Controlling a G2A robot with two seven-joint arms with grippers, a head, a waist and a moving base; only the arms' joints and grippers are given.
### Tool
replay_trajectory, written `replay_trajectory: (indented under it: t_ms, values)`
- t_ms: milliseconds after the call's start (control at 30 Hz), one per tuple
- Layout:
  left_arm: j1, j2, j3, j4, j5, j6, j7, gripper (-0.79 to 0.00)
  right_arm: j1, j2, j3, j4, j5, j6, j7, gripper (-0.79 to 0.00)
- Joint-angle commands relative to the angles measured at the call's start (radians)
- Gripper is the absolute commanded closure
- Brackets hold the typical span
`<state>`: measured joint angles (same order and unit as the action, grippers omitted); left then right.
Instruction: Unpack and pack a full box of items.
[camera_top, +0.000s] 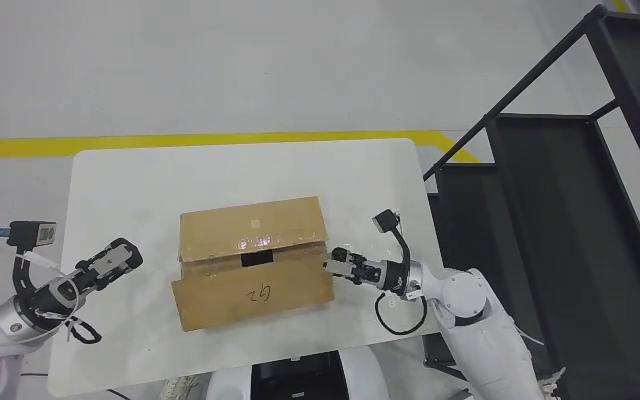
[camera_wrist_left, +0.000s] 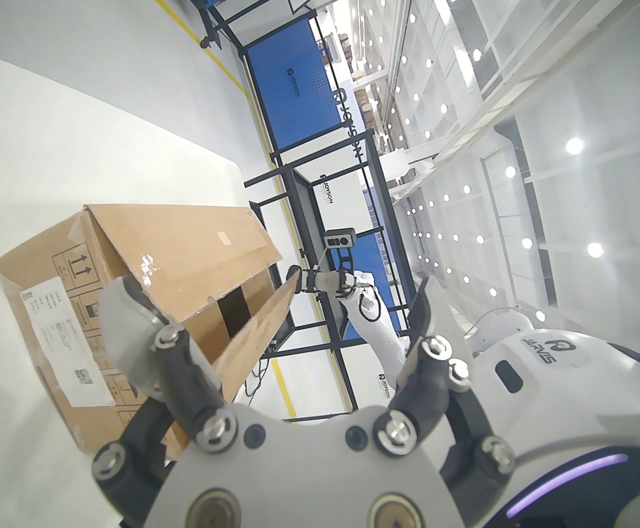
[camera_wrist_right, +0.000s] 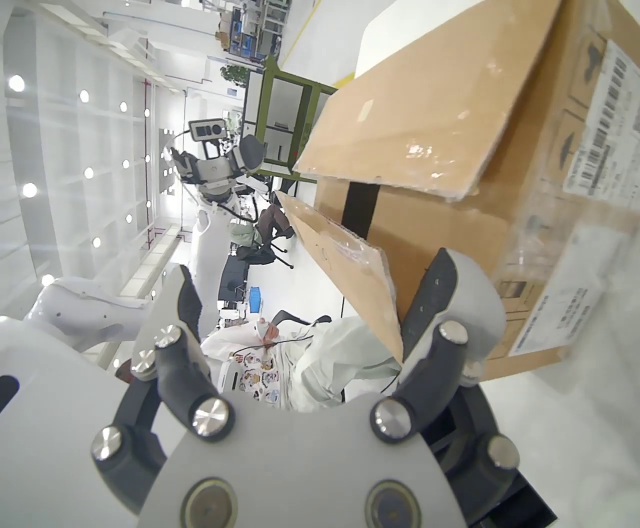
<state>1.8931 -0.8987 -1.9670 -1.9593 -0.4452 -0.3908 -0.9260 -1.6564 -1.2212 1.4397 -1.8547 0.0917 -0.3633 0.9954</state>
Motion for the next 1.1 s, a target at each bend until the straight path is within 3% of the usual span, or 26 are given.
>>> replay_trajectory:
  t_ms: [0, 267, 433, 733, 1067]
  values:
    - [0.000, 0.000, 0.000, 0.000, 0.000, 0.000, 0.000, -0.785, -0.006, 0.006, 0.011, -0.007, 0.060, -0.011, 0.066, -0.785]
    - [0.000, 0.000, 0.000, 0.000, 0.000, 0.000, 0.000, -0.785, -0.004, 0.035, 0.061, -0.001, 0.238, -0.029, 0.330, -0.785]
    - [0.000, 0.000, 0.000, 0.000, 0.000, 0.000, 0.000, -0.785, -0.008, 0.051, 0.057, -0.008, 0.241, -0.007, 0.447, -0.785]
    - [0.000, 0.000, 0.000, 0.000, 0.000, 0.000, 0.000, -0.785, -0.012, 0.065, -0.025, -0.029, 0.155, 0.020, 0.480, -0.785]
    - [0.000, 0.000, 0.000, 0.000, 0.000, 0.000, 0.000, -0.785, -0.017, 0.075, -0.128, -0.044, 0.004, 0.059, 0.420, -0.785]
